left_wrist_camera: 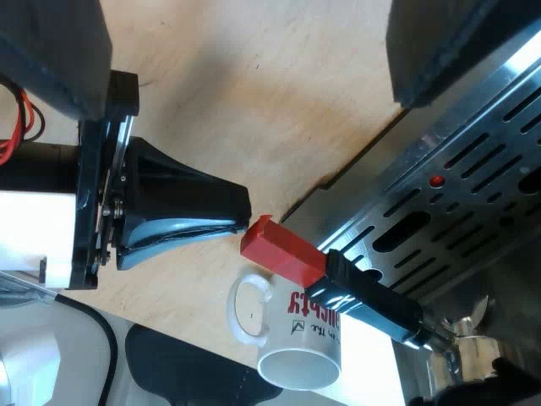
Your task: Grind coffee beans and then tamp
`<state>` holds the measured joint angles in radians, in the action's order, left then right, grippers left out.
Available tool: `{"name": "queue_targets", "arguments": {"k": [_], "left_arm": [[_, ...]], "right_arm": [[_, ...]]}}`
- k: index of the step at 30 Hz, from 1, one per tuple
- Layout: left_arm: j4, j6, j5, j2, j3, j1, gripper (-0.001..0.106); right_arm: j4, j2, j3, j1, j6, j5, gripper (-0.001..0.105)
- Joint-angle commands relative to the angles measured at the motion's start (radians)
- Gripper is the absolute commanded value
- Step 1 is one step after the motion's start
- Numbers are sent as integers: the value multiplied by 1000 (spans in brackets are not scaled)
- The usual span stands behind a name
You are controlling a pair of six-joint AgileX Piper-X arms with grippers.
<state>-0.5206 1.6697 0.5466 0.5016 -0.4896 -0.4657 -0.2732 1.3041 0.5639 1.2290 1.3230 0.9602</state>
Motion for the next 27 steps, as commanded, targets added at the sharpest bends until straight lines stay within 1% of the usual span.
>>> {"name": "queue_targets", "arguments": {"k": [1, 4, 12, 19, 23, 27], "left_arm": [[10, 0, 10, 1, -1, -3, 68], [10, 0, 10, 1, -1, -3, 68], [10, 0, 10, 1, -1, -3, 68], [10, 0, 10, 1, -1, -3, 68], [10, 0, 10, 1, -1, -3, 68], [10, 0, 10, 1, -1, -3, 68]], "right_arm": [[-49, -2, 2, -5, 2, 70, 0], [-76, -2, 2, -8, 2, 111, 0], [-83, -2, 2, -8, 2, 114, 0], [-83, -2, 2, -8, 2, 76, 0], [-80, -2, 2, -8, 2, 72, 0], [-43, -2, 2, -8, 2, 54, 0]]}}
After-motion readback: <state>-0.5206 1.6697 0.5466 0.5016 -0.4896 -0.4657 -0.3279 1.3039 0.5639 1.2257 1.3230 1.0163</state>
